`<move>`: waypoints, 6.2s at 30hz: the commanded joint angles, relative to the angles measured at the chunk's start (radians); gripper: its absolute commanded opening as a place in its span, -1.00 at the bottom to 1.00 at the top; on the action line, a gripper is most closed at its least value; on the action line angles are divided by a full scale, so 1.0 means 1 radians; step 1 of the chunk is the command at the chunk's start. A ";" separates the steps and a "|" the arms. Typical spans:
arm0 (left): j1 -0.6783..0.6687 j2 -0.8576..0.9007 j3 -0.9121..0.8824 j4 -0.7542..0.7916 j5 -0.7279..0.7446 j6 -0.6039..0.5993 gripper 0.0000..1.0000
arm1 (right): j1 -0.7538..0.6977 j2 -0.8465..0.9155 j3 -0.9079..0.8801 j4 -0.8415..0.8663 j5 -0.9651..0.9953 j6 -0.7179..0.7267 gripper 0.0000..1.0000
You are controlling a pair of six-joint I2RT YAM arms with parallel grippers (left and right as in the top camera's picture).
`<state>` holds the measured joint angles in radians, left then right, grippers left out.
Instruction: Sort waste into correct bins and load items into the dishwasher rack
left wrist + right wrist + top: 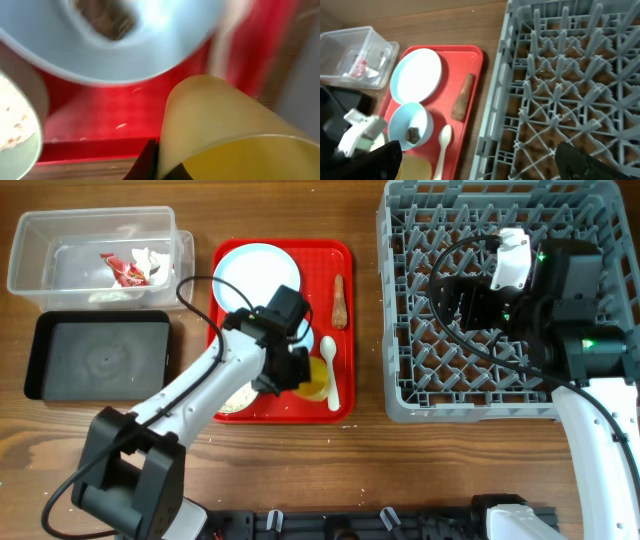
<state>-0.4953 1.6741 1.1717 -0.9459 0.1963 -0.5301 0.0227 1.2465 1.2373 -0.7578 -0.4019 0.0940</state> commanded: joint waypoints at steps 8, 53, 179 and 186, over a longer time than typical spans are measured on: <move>0.336 -0.019 0.322 0.177 0.858 -0.029 -0.92 | 0.013 0.140 0.017 0.242 -0.814 -0.071 1.00; 0.277 -0.018 0.321 0.161 0.931 -0.024 -0.38 | 0.144 0.288 0.018 0.703 -0.910 0.040 -0.05; 1.303 0.116 0.259 -0.127 1.038 0.619 -0.92 | 0.033 0.124 0.191 -0.337 0.142 -0.016 0.67; 1.424 0.337 0.259 -0.129 1.086 0.327 -0.92 | 0.033 0.124 0.191 -0.337 0.142 -0.016 0.67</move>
<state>0.9249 1.9617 1.4403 -1.0771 1.2293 -0.0631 0.0517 1.3727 1.4151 -1.0946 -0.2684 0.0994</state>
